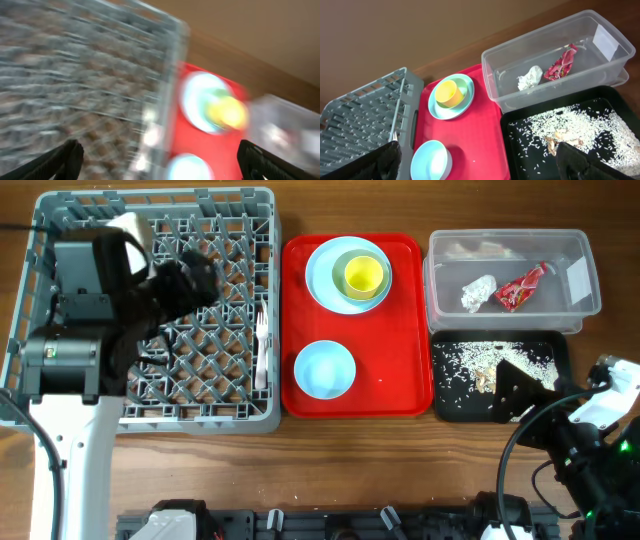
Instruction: Sort waste into correct bins and load items into the dishwasher rack
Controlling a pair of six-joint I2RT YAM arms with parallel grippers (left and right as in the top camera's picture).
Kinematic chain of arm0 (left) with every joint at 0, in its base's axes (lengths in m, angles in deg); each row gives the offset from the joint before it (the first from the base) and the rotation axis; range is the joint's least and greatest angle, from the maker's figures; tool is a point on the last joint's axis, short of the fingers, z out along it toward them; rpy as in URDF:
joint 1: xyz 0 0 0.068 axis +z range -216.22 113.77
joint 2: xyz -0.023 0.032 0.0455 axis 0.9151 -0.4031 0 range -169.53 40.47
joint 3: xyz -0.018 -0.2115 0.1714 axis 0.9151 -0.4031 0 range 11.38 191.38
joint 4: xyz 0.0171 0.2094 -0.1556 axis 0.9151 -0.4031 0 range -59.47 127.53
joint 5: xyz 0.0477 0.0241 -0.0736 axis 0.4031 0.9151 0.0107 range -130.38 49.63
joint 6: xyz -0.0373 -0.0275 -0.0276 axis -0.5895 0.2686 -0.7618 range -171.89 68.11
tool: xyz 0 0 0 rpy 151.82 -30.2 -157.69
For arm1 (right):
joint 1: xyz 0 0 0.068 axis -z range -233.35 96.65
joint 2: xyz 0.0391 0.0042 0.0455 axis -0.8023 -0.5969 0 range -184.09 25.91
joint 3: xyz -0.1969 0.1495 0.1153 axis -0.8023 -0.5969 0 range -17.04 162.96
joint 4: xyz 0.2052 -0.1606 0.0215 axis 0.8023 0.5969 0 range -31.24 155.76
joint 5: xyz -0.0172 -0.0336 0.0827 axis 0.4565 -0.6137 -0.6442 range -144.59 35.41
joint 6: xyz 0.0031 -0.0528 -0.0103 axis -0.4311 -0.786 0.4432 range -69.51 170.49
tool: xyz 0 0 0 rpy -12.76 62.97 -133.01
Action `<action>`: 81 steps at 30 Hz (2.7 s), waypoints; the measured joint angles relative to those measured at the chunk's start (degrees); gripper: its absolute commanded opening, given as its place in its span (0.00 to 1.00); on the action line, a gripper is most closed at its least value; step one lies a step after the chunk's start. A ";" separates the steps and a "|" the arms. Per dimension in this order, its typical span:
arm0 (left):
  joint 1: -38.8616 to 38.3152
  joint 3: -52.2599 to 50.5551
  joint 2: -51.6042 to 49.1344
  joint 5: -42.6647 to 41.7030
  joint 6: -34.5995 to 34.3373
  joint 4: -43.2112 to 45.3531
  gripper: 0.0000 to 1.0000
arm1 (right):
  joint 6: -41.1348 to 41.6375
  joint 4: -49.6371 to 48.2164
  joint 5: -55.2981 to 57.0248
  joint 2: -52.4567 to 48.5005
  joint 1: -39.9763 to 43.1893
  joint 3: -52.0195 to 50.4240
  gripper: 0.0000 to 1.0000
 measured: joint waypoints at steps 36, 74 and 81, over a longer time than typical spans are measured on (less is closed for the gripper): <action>-46.47 -7.28 -39.04 15.58 -3.32 6.49 0.04 | 0.00 0.04 0.00 0.00 0.00 0.00 1.00; 8.57 24.72 -61.70 -72.85 -15.50 42.01 0.04 | 0.00 0.22 0.00 0.00 0.00 0.00 1.00; 11.34 24.72 -61.72 -74.53 -17.27 37.68 0.04 | 0.00 0.24 0.00 0.00 0.00 0.00 1.00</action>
